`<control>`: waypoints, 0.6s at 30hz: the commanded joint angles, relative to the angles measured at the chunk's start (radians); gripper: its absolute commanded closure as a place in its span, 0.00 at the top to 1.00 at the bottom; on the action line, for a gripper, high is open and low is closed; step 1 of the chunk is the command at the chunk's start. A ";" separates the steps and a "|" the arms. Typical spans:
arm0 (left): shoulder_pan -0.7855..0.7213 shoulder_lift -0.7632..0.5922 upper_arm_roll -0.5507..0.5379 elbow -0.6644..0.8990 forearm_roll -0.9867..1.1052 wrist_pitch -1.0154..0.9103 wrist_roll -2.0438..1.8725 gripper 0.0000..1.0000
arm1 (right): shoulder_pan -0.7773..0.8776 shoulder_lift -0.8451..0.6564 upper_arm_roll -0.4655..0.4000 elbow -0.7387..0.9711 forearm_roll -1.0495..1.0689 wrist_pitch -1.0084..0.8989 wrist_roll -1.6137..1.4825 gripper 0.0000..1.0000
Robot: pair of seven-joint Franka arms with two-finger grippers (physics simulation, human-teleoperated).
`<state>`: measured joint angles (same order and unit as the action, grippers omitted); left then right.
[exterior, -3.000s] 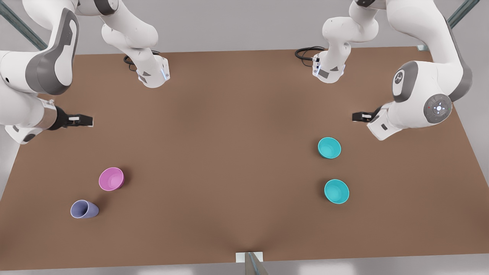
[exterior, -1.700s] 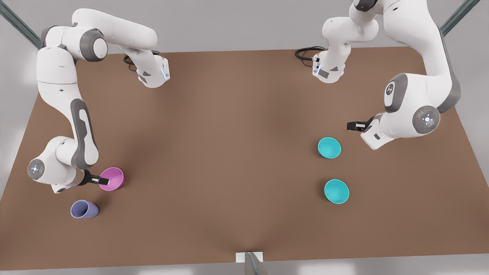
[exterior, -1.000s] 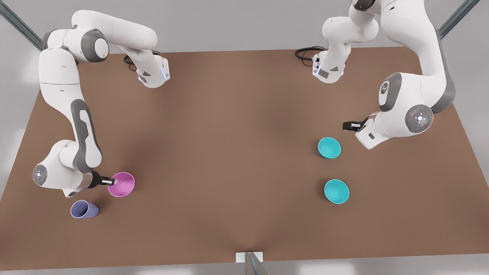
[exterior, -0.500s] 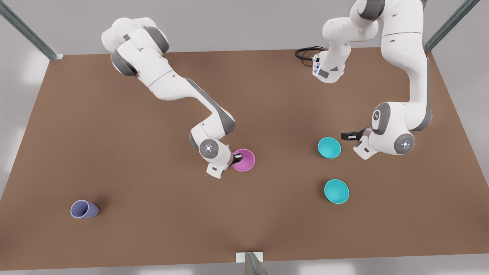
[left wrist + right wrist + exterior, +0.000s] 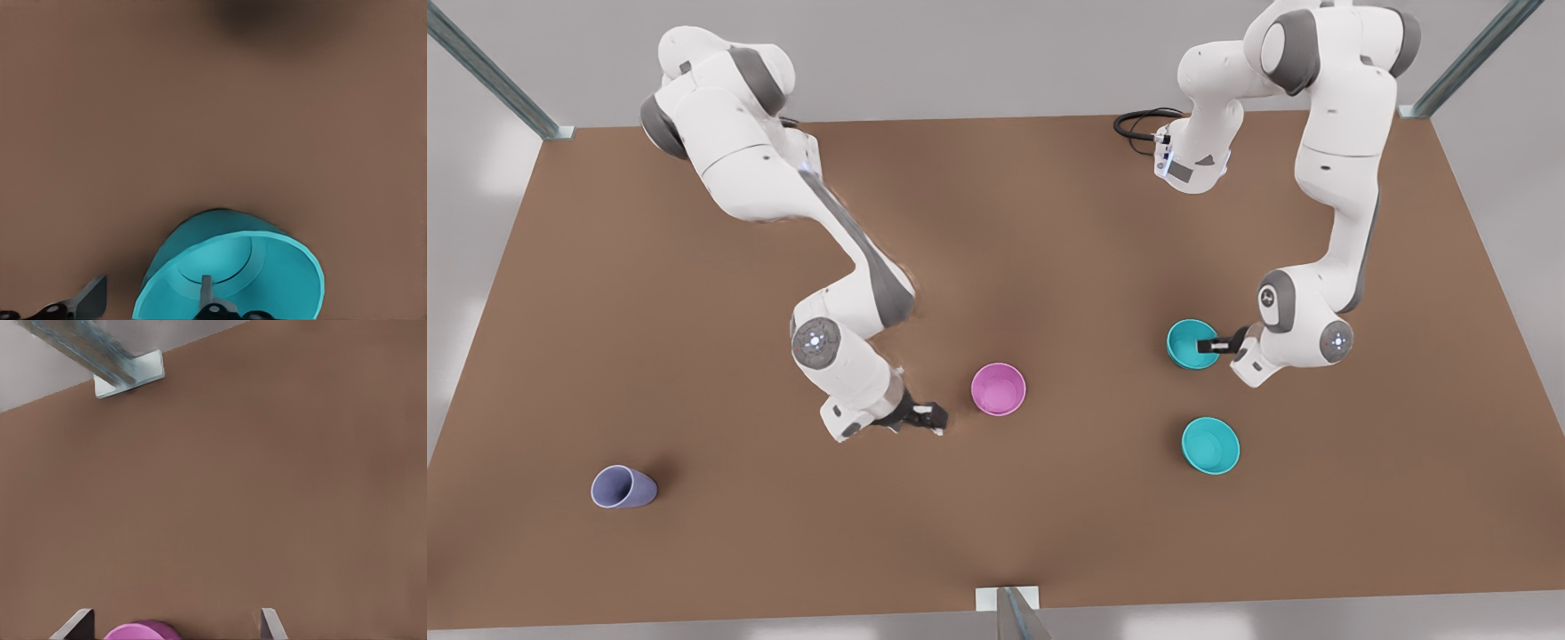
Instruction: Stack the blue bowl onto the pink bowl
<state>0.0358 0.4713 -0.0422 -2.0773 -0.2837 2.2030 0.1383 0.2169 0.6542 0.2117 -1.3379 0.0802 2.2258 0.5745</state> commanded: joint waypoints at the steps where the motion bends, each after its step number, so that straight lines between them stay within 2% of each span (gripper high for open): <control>1: -0.004 0.001 -0.001 0.000 -0.043 0.064 0.165 0.33 | -0.175 -0.053 0.000 0.000 0.012 -0.418 -0.177 1.00; 2: -0.004 0.001 -0.001 0.000 -0.045 0.063 0.165 0.23 | -0.266 -0.090 0.002 0.006 0.007 -0.544 -0.324 1.00; 4: -0.005 0.000 -0.001 0.002 -0.045 0.058 0.164 0.21 | -0.454 -0.218 0.000 0.006 0.009 -0.747 -0.582 1.00; 6: -0.005 -0.005 -0.001 0.002 -0.043 0.058 0.164 0.21 | -0.498 -0.382 -0.011 -0.015 -0.014 -0.841 -0.650 1.00; 8: -0.010 -0.026 -0.001 0.009 -0.043 0.031 0.161 0.21 | -0.499 -0.534 -0.012 -0.107 -0.020 -0.841 -0.648 1.00; 10: -0.092 -0.111 -0.002 0.011 -0.043 0.004 0.015 0.21 | -0.496 -0.680 -0.017 -0.306 -0.023 -0.683 -0.636 1.00; 12: -0.230 -0.157 -0.005 0.022 -0.043 0.001 -0.258 0.21 | -0.495 -0.662 -0.017 -0.290 -0.022 -0.681 -0.634 1.00; 13: -0.241 -0.160 -0.053 0.040 -0.041 0.004 -0.341 0.21 | -0.493 -0.653 -0.015 -0.290 -0.020 -0.686 -0.631 1.00; 14: -0.276 -0.132 -0.087 0.095 -0.037 0.006 -0.434 0.21 | -0.493 -0.650 -0.017 -0.291 -0.020 -0.689 -0.631 1.00; 15: -0.349 -0.040 -0.087 0.233 -0.009 0.001 -0.601 0.21 | -0.493 -0.648 -0.017 -0.291 -0.020 -0.690 -0.631 1.00; 18: -0.464 0.220 -0.085 0.718 0.123 -0.279 -0.862 0.21 | -0.495 -0.646 -0.017 -0.299 -0.016 -0.701 -0.631 1.00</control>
<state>-0.4061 0.6414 -0.1262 -1.4598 -0.2303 2.1255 -0.0493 -0.2056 0.0082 0.1855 -1.6347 0.0618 1.5562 0.1888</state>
